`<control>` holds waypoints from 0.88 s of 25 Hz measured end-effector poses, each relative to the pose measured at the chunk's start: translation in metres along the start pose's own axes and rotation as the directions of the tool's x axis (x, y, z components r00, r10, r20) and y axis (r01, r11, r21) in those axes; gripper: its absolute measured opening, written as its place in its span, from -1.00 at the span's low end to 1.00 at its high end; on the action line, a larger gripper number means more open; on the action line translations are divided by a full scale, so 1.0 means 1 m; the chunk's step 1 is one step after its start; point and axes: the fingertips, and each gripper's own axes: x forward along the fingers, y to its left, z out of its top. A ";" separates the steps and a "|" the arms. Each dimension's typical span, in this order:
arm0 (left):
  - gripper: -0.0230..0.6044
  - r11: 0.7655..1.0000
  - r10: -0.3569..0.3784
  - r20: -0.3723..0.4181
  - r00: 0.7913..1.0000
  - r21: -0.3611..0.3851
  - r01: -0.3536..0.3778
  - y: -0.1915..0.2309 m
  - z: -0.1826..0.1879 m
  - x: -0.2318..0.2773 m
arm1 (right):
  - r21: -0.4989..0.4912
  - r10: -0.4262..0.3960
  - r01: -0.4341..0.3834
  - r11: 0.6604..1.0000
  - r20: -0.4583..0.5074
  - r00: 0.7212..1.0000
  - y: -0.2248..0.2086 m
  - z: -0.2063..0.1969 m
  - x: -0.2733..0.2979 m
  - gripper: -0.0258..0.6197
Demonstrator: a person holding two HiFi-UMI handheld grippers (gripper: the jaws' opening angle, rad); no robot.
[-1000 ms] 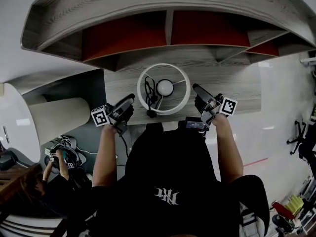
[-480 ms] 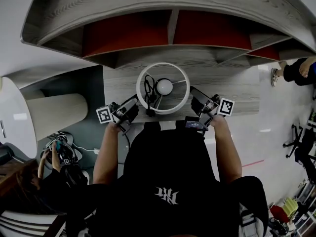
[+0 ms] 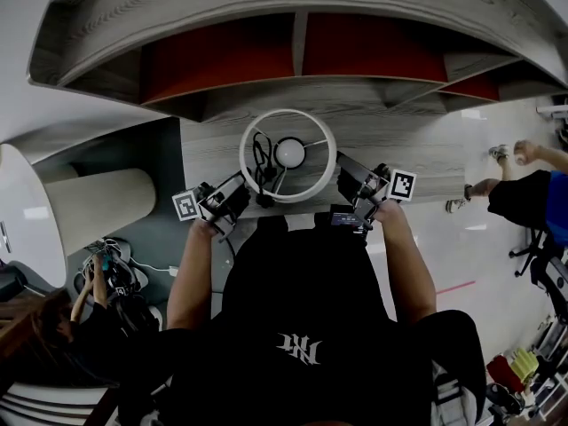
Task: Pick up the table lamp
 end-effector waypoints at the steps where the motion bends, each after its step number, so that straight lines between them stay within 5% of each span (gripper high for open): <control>1: -0.24 1.000 -0.015 0.008 1.000 -0.008 0.015 -0.001 0.000 0.001 | 0.007 0.005 -0.005 1.000 0.000 1.000 0.000 0.000 0.000 -0.36; 8: -0.32 0.998 -0.058 0.019 0.998 -0.031 0.058 -0.004 0.000 0.004 | 0.026 0.057 -0.057 0.998 -0.002 0.998 0.006 0.001 0.001 -0.57; 22: -0.67 0.993 -0.110 0.005 0.994 -0.034 0.110 -0.017 0.001 0.004 | 0.020 0.056 -0.055 0.998 -0.017 0.998 0.007 0.000 0.003 -0.58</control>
